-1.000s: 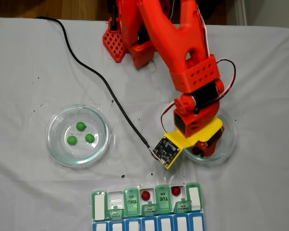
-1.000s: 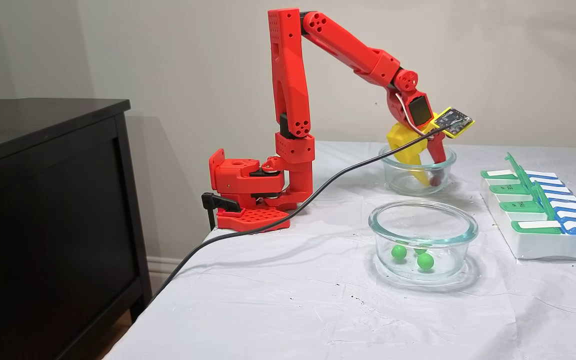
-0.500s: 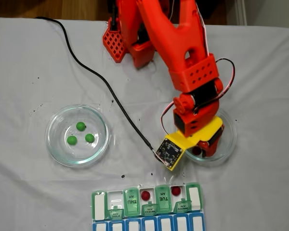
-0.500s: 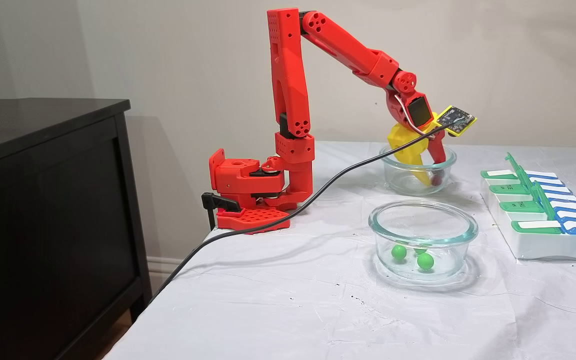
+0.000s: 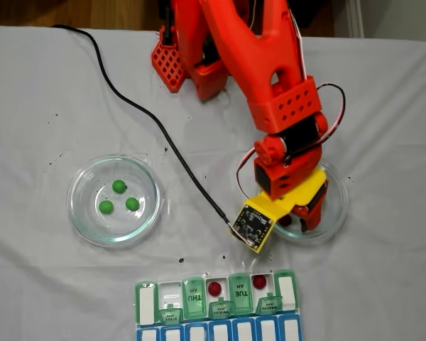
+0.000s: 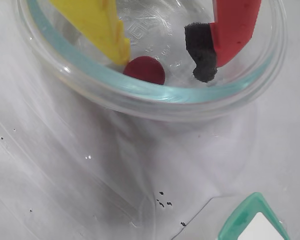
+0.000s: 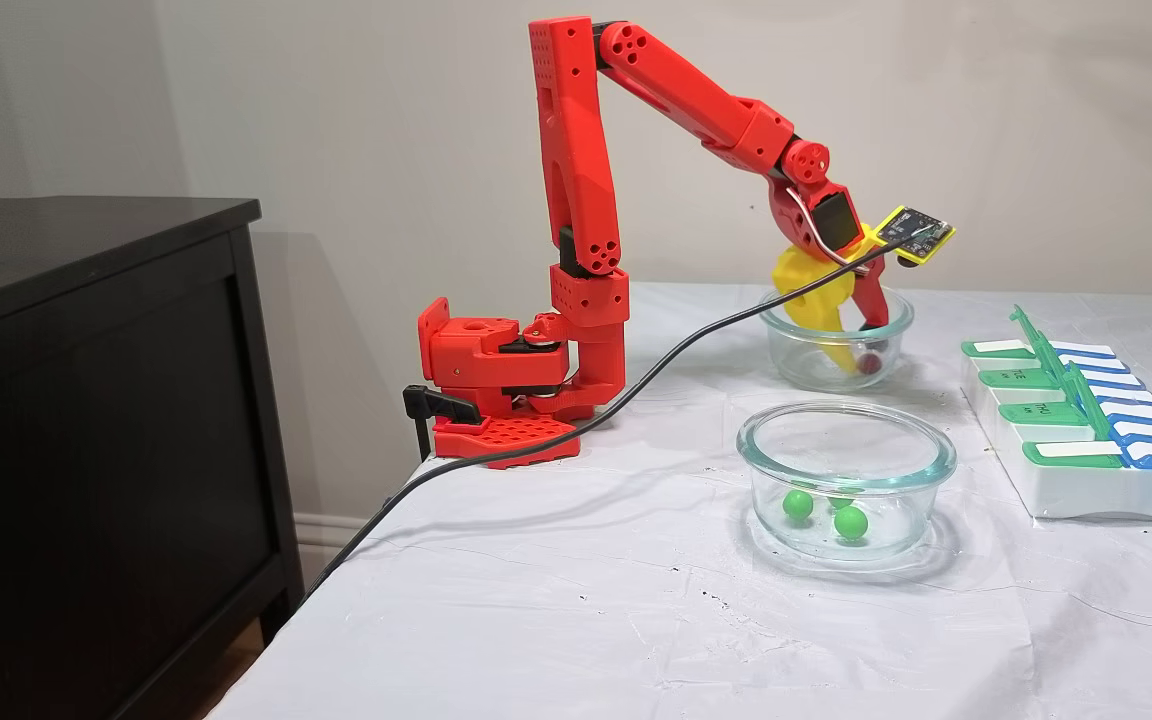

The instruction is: Sort medicines into box.

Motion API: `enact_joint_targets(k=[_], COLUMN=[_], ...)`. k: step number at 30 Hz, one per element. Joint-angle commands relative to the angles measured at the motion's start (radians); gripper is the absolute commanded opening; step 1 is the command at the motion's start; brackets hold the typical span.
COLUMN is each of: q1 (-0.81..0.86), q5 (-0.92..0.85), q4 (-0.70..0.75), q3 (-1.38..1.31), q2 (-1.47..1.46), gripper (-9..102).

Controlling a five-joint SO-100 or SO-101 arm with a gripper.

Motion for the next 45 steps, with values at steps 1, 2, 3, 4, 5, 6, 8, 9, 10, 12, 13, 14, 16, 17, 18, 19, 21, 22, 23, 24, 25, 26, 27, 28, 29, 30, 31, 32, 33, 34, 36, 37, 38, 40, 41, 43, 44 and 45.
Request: enact_joint_targets(k=[1,2,3,4,5,6,8,9,10,12,13,14,16,17,18,19,21,22,23,24,25,26,27,28,29,30,31,32,33,34,36,37,38,40,41,43,44,45], q1=[0.029,0.031,0.034,0.035,0.037,0.038,0.038,0.038,0.038,0.038,0.038,0.038,0.040,0.041,0.044,0.046,0.052,0.054,0.057,0.057,0.058,0.061,0.063,0.066,0.067,0.067,0.067,0.066,0.066,0.064,0.066,0.069,0.072,0.075,0.078,0.084,0.087,0.091], q5=[-0.023,-0.025,-0.025,-0.020,-0.015,-0.009,-0.005,-0.005,-0.005,-0.011,-0.011,-0.017,-0.026,-0.032,-0.035,-0.044,-0.069,-0.081,-0.097,-0.112,-0.117,-0.129,-0.137,-0.143,-0.152,-0.161,-0.173,-0.189,-0.202,-0.215,-0.222,-0.227,-0.229,-0.236,-0.241,-0.249,-0.255,-0.262], q4=[0.012,0.018,0.031,0.046,0.055,0.063,0.072,0.074,0.077,0.083,0.083,0.078,0.057,0.038,0.029,0.018,-0.005,-0.018,-0.032,-0.037,-0.043,-0.048,-0.043,-0.025,0.005,0.029,0.051,0.069,0.081,0.084,0.083,0.078,0.067,0.061,0.058,0.044,0.038,0.034], q3=[-0.003,-0.003,-0.006,-0.012,-0.017,-0.018,-0.018,-0.015,-0.014,-0.014,-0.012,-0.009,-0.002,0.002,0.002,0.002,0.003,0.006,0.006,0.000,-0.002,-0.009,-0.017,-0.032,-0.051,-0.067,-0.077,-0.086,-0.089,-0.089,-0.094,-0.095,-0.095,-0.100,-0.100,-0.098,-0.097,-0.095], q2=[0.130,0.141,0.150,0.156,0.156,0.156,0.158,0.158,0.153,0.146,0.143,0.138,0.129,0.121,0.115,0.107,0.087,0.083,0.072,0.057,0.049,0.037,0.032,0.023,0.014,0.006,0.003,-0.002,-0.003,-0.005,-0.008,-0.011,-0.011,-0.009,-0.008,0.008,0.017,0.031], gripper=[23,23,23,22,21,19,16,16,16,16,16,17,17,18,18,18,19,18,18,18,18,18,19,18,18,18,18,18,18,18,18,18,18,18,18,17,17,16])
